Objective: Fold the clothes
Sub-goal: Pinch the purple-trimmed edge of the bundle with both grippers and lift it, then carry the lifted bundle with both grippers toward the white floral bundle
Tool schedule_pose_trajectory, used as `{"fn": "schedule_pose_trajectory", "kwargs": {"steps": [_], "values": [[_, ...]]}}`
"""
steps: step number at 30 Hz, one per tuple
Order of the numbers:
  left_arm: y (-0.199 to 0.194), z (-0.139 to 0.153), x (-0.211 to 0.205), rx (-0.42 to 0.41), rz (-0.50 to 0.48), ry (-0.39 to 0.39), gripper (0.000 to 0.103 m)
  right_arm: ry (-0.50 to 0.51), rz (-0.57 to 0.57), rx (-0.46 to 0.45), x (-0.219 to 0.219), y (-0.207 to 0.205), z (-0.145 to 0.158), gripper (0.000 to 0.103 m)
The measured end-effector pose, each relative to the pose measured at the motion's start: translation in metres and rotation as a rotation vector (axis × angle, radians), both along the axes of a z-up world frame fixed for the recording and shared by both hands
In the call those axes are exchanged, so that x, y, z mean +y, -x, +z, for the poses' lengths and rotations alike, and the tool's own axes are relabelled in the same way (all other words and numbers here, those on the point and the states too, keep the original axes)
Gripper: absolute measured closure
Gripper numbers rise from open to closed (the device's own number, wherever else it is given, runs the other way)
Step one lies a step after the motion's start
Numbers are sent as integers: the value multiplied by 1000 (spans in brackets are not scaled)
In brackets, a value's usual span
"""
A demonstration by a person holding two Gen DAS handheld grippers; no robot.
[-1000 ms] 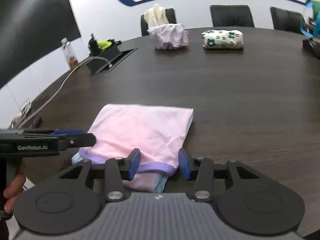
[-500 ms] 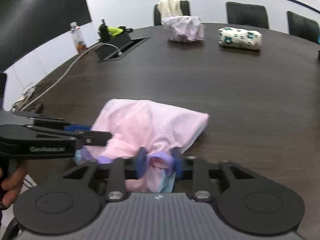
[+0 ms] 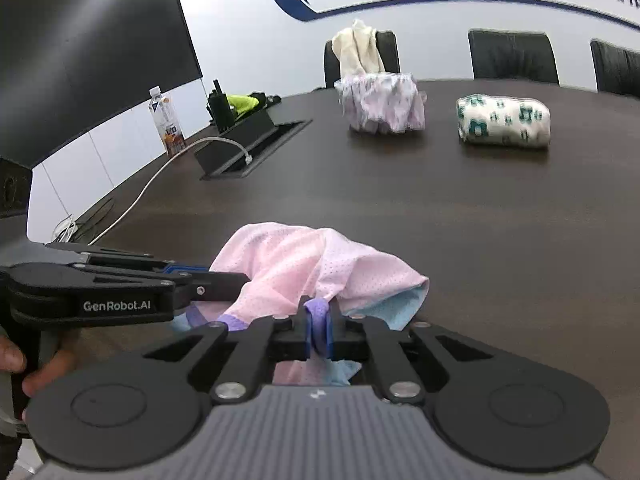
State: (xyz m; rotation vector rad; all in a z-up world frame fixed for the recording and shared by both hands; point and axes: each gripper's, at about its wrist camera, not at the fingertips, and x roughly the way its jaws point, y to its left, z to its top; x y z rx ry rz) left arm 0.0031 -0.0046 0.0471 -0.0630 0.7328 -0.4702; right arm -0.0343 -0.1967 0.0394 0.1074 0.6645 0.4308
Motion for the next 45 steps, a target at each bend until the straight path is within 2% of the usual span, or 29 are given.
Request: {"fn": "schedule_pose_trajectory", "kwargs": {"steps": [11, 21, 26, 35, 38, 41, 45], "values": [[-43, 40, -5, -54, 16, 61, 95, 21, -13, -98, -14, -35, 40, 97], [-73, 69, -30, -108, -14, 40, 95, 30, -34, -156, -36, -68, 68, 97], [-106, 99, -45, -127, -54, 53, 95, 48, -45, -201, -49, -92, 93, 98], [-207, 138, -80, -94, -72, 99, 96, 89, -67, -235, -87, -182, 145, 98], [-242, 145, -95, -112, -62, 115, 97, 125, -67, -240, -96, -222, 155, 98], [-278, 144, -113, -119, -52, 130, 97, 148, -67, -228, -107, -261, 157, 98], [-324, 129, -134, -111, -28, 146, 97, 184, -73, -212, -121, -316, 153, 98]]}}
